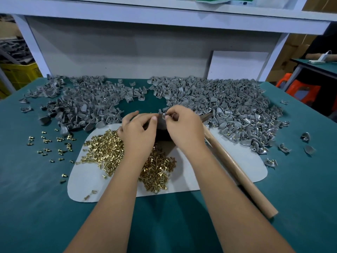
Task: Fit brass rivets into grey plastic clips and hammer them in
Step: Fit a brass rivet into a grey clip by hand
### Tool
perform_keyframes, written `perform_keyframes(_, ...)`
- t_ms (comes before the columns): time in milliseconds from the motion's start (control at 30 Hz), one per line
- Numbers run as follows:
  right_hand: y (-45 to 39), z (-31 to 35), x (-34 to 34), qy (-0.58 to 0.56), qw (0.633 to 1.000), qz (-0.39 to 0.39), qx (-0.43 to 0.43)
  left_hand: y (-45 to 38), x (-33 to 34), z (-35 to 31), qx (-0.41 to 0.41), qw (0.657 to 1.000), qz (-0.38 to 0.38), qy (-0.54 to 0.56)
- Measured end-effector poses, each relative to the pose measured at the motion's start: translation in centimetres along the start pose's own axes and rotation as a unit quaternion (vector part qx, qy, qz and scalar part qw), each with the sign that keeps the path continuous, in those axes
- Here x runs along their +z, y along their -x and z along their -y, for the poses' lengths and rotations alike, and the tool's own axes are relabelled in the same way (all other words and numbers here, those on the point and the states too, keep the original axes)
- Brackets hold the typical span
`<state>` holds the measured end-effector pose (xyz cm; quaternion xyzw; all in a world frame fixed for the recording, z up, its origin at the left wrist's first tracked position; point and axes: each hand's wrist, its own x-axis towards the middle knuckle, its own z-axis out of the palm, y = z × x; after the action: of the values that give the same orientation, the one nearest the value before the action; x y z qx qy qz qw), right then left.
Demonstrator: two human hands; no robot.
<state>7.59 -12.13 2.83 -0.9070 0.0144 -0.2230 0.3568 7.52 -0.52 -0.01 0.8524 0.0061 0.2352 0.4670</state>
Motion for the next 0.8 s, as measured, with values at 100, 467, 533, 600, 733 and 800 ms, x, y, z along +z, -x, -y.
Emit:
perform_keyframes(100,-3.3,0.3,-2.5,-0.029,0.998,-0.030,0.051,0.1,-0.1,-0.1,-0.013,1.000,0.007,0.016)
perform_keyframes(467,-0.2,1.8,0.1,0.049,0.994,-0.095,0.001,0.1,-0.3,-0.3,0.009,1.000,0.027,0.012)
perform_keyframes(533,1.8,2.3,1.7,0.064,0.993,-0.079,-0.060,0.0,-0.3,0.0,0.027,0.998,0.045,0.038)
perform_keyframes(600,3.1,2.0,2.9,0.056,0.993,-0.066,-0.079,-0.2,-0.4,0.5,0.033,0.996,0.064,0.048)
perform_keyframes(733,4.2,1.2,3.4,0.051,0.994,-0.051,-0.082,-0.8,-1.1,1.3,-0.004,0.997,0.047,0.055)
perform_keyframes(800,4.7,1.2,3.4,0.067,0.991,-0.040,-0.110,-1.0,-1.4,1.5,-0.020,0.997,0.030,0.070)
